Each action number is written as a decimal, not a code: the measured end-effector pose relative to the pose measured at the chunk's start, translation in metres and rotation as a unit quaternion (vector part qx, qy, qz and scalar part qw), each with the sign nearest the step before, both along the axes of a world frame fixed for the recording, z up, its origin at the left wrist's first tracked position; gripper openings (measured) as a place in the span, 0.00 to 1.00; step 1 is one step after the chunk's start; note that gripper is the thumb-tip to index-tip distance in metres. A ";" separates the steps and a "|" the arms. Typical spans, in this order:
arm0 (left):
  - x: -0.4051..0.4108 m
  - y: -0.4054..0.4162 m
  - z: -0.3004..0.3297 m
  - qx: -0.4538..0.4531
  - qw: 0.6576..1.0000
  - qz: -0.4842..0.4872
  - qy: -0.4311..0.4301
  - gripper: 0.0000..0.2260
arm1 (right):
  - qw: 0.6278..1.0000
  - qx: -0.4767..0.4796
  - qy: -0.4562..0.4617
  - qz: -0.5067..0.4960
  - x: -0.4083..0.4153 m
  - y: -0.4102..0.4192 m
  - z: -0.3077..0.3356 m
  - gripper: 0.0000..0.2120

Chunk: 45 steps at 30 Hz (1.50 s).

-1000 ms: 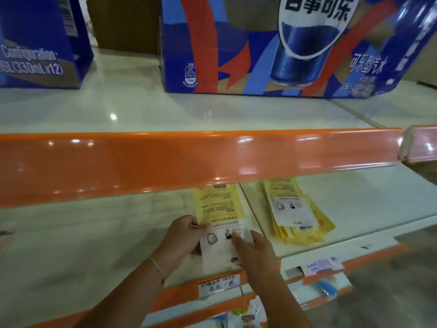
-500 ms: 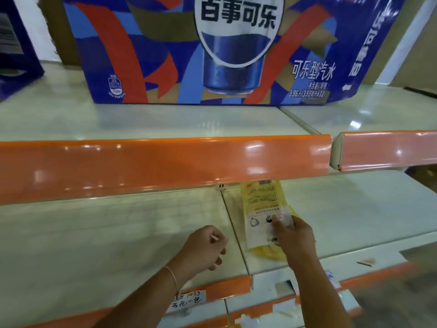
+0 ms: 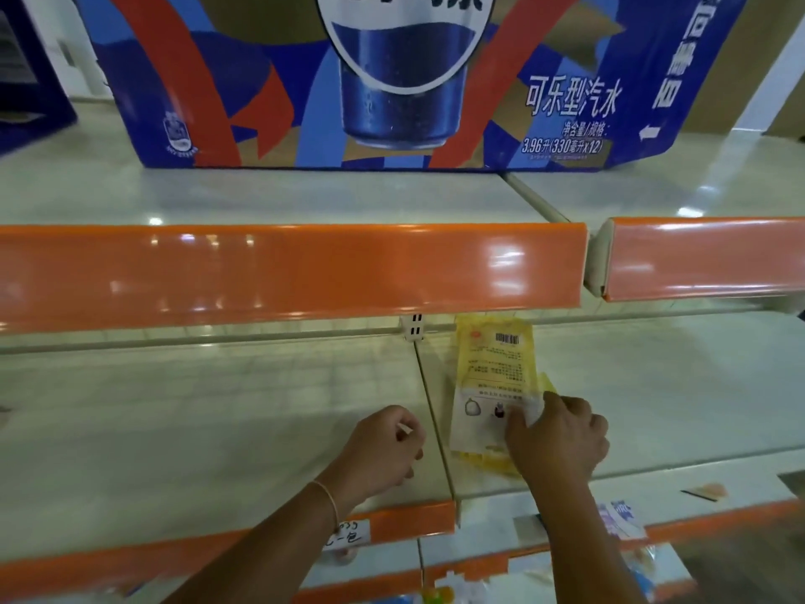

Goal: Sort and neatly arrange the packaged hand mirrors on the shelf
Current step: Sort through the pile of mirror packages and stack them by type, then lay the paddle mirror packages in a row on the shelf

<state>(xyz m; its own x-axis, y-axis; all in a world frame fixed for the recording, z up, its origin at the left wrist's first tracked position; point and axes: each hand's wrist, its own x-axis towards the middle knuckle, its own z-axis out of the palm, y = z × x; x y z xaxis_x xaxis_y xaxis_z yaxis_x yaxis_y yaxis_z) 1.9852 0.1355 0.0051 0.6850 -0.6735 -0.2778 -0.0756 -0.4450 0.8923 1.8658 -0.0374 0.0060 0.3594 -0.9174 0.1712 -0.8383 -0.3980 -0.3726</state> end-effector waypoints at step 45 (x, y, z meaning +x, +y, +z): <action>0.248 0.515 -0.035 0.247 0.871 0.338 -0.258 0.33 | 0.886 0.196 -0.088 0.411 0.255 0.486 -0.040 0.14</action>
<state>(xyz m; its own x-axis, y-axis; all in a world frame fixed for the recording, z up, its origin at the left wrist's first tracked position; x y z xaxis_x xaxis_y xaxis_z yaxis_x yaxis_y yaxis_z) 2.2333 0.6506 -0.0294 0.9980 0.0457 0.0431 0.0178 -0.8633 0.5044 2.1204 0.4488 -0.0335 0.9329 -0.3596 0.0177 -0.2403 -0.6583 -0.7134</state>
